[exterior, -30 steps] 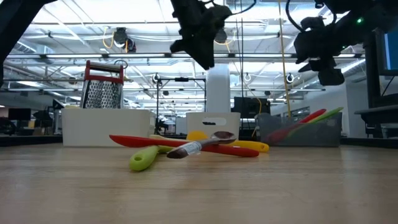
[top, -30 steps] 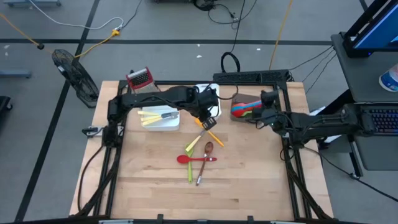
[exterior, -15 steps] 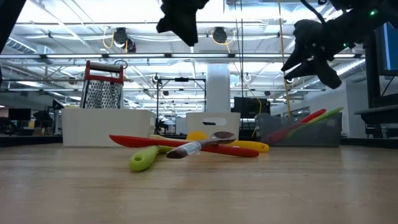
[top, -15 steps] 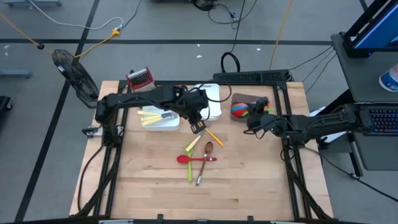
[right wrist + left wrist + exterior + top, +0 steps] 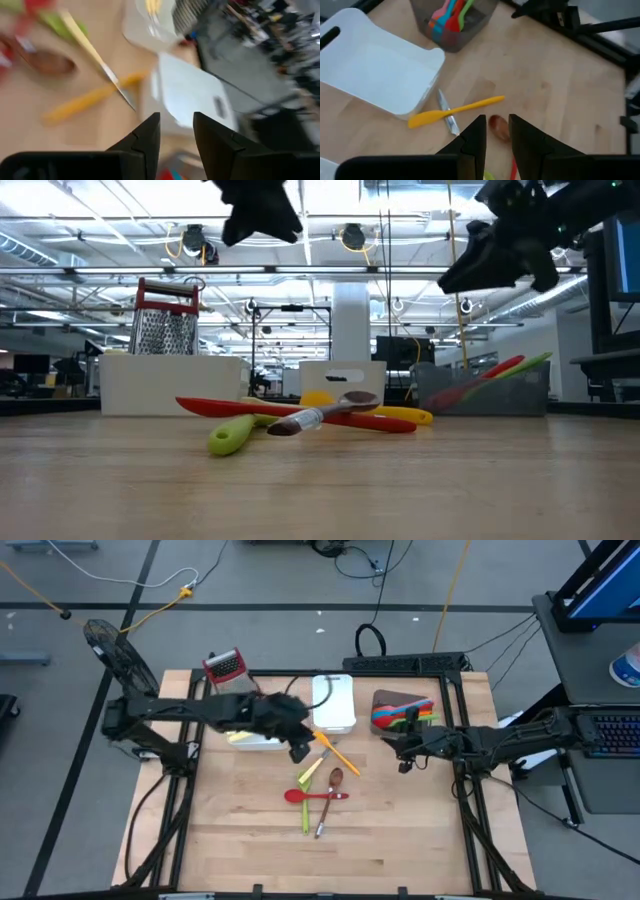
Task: Pick & Place Kitchen Items
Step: Put the yellow spatula into the black bin
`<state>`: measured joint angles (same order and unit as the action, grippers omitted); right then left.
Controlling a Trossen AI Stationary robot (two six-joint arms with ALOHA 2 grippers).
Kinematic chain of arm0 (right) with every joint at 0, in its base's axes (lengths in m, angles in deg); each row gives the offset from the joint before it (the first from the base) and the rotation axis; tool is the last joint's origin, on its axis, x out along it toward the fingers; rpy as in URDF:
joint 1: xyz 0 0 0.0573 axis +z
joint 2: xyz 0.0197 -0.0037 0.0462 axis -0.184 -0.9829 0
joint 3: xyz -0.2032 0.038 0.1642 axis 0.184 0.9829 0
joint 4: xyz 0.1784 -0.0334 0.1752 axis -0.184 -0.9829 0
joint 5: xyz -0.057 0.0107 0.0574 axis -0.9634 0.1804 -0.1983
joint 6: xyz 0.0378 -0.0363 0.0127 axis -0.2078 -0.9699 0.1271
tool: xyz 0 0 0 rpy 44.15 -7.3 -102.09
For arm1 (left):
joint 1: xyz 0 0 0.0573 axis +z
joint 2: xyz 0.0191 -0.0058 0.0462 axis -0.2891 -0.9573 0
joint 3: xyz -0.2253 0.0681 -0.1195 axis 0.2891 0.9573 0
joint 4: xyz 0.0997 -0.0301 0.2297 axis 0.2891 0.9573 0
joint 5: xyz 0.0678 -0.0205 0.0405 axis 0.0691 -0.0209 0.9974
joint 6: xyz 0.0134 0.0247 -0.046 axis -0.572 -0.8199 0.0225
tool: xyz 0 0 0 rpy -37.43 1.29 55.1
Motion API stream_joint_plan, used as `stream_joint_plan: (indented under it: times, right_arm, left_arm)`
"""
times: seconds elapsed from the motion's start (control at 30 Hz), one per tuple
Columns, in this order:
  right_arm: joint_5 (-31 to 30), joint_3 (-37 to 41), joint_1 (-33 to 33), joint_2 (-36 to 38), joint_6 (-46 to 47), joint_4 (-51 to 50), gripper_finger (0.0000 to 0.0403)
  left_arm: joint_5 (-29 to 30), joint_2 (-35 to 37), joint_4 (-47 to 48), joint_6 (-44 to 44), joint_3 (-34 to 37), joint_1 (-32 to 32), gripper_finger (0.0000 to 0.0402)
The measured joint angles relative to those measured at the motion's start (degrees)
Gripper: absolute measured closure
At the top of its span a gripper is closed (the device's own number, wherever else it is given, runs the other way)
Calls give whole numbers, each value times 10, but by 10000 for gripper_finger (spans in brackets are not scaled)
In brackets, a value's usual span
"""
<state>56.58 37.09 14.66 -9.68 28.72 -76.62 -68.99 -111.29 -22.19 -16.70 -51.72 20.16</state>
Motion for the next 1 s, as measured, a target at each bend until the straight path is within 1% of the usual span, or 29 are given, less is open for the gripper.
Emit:
stream_joint_plan:
  times: [0.1, 0.17, 0.23, 0.3, 0.37, 0.43, 0.63, 0.83, 1.0]
  right_arm:
    - [66, 0, 0, 0, 62, 17, 293]
    - [95, 0, 0, -2, 106, 28, 293]
    - [117, 0, 0, -5, 160, 42, 293]
    - [131, 0, 0, -9, 208, 59, 293]
    - [138, 0, 0, -14, 241, 65, 293]
    - [141, 0, -1, -21, 266, 74, 293]
    - [140, -23, -2, -64, 300, 73, 293]
    - [139, -85, -2, -139, 297, 74, 293]
    - [139, -131, -2, -195, 298, 67, 293]
  left_arm:
    - [2, 48, -75, 0, 75, -11, 316]
    - [2, 79, -106, 0, 120, -18, 316]
    - [2, 107, -145, 1, 157, -24, 316]
    - [2, 138, -160, 2, 193, -30, 316]
    - [3, 166, -189, 3, 224, -36, 316]
    - [7, 199, -197, 3, 256, -40, 316]
    - [37, 292, -220, 6, 332, -63, 316]
    - [40, 367, -221, -10, 383, -82, 316]
    - [56, 419, -219, -17, 416, -98, 316]
